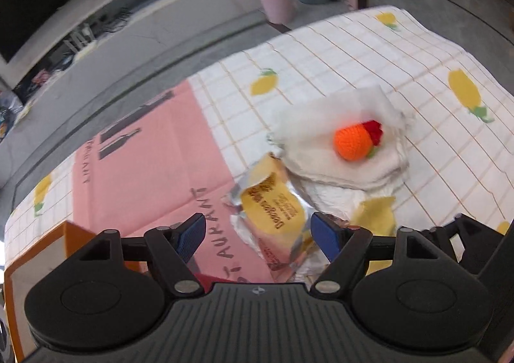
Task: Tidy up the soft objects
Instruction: 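Grasp the Deeyeo wipes pack with the left gripper while the right gripper grasps the yellow cloth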
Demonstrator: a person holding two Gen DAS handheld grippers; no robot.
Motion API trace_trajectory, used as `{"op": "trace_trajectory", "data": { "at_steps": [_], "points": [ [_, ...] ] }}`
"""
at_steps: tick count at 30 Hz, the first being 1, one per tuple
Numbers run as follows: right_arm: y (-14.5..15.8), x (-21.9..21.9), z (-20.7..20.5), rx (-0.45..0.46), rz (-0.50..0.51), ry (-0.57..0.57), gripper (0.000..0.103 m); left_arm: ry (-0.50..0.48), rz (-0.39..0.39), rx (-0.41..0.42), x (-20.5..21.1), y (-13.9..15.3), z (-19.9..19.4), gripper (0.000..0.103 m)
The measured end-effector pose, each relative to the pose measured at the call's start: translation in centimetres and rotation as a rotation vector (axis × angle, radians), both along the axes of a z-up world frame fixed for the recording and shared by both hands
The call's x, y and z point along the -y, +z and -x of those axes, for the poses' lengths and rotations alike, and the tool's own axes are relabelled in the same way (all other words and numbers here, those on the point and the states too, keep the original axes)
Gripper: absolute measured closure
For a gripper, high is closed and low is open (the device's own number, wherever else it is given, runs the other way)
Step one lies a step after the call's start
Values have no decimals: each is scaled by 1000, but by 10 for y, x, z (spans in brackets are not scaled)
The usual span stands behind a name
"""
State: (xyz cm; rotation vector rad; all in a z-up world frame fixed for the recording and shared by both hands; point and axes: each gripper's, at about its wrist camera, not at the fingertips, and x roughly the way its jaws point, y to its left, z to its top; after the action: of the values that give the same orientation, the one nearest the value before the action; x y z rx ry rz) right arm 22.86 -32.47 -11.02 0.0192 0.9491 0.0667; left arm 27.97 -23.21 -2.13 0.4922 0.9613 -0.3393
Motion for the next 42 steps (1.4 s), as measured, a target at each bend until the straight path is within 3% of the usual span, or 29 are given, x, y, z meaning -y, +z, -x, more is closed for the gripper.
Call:
{"op": "trace_trajectory", "data": {
  "at_steps": [6,8,10,14,19,27,29,30,38,42],
  "points": [
    [4,10,3,-2,13,7,65,-98,-62,-52,18,-9,-11,15],
    [6,16,3,-18,14,-35,86,-98,-107,-60,24,-16,-17,15],
    [6,26,2,-35,-11,-69,93,-80,-133,-68,26,-23,-23,15],
    [6,45,0,-50,-29,-130,94,-42,-130,-87,30,-38,-35,12],
    [5,51,-1,-47,-41,-138,94,88,-3,-185,25,-48,-56,11],
    [6,53,2,-45,-53,-143,94,137,-35,-183,30,-65,-63,12],
    [6,58,2,-44,-60,-173,94,121,-50,-179,32,-64,-62,28],
    [6,59,2,-44,-65,-182,94,123,-57,-169,31,-63,-61,31],
    [6,72,4,-66,-69,-193,94,66,23,-185,21,-43,-49,78],
    [7,84,10,-97,-92,-192,94,37,10,-183,21,-37,-36,82]
  ]
}}
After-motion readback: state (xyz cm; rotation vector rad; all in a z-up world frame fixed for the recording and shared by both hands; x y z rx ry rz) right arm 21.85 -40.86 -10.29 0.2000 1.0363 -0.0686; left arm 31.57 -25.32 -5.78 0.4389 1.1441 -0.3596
